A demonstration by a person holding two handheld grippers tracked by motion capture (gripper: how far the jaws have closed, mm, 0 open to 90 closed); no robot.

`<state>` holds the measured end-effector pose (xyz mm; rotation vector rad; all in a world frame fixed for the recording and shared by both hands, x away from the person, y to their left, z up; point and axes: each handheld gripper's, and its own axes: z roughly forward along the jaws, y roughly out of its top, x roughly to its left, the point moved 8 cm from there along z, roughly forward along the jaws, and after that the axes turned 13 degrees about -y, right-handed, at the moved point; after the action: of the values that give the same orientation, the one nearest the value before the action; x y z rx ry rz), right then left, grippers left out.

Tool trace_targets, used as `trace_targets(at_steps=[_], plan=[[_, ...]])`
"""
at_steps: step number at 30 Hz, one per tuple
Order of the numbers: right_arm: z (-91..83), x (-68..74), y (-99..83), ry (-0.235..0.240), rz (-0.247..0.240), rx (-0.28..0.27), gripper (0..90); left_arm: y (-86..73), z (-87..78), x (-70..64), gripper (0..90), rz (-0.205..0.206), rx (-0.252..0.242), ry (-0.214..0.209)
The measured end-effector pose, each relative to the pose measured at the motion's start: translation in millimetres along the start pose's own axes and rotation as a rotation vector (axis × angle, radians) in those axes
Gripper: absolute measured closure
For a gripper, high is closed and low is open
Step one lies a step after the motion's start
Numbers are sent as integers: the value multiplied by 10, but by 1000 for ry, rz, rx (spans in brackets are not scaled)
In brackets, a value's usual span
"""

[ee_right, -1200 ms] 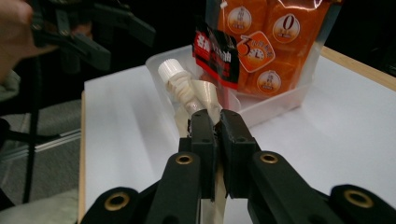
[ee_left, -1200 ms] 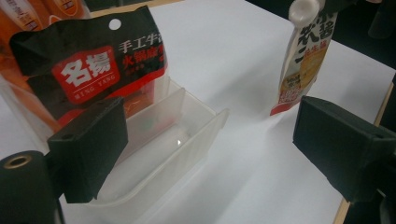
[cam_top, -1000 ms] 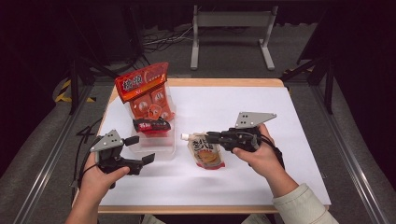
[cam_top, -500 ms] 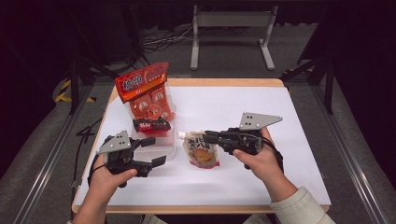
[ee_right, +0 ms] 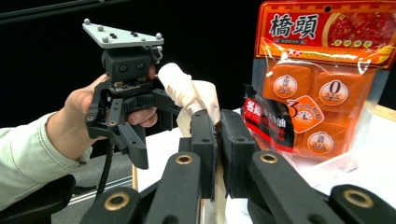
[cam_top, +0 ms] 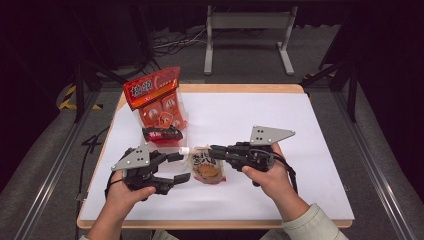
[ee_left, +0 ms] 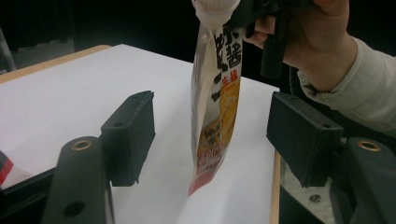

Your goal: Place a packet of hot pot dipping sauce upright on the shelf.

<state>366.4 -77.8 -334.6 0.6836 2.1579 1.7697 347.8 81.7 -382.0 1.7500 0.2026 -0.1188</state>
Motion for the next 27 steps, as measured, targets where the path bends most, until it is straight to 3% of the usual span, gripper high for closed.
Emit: trace_targets(at_steps=[8,10,15,19,23,27], plan=[[72,60,-29,23,2,6,854,8,91,-21,343,16,-1,-18],[87,82,-34,35,6,9,854,18,113,-43,344,1,-20,-33],[134,131,-62,53,3,18,854,7,152,-66,407,2,-9,-49],[158,158,-74,64,1,22,853,-1,118,-51,538,-2,-4,-32],[159,192,-69,77,-2,18,853,-18,70,-35,738,-24,-13,-45],[163,199,-75,79,-7,19,852,-21,64,-44,816,-6,1,-42]])
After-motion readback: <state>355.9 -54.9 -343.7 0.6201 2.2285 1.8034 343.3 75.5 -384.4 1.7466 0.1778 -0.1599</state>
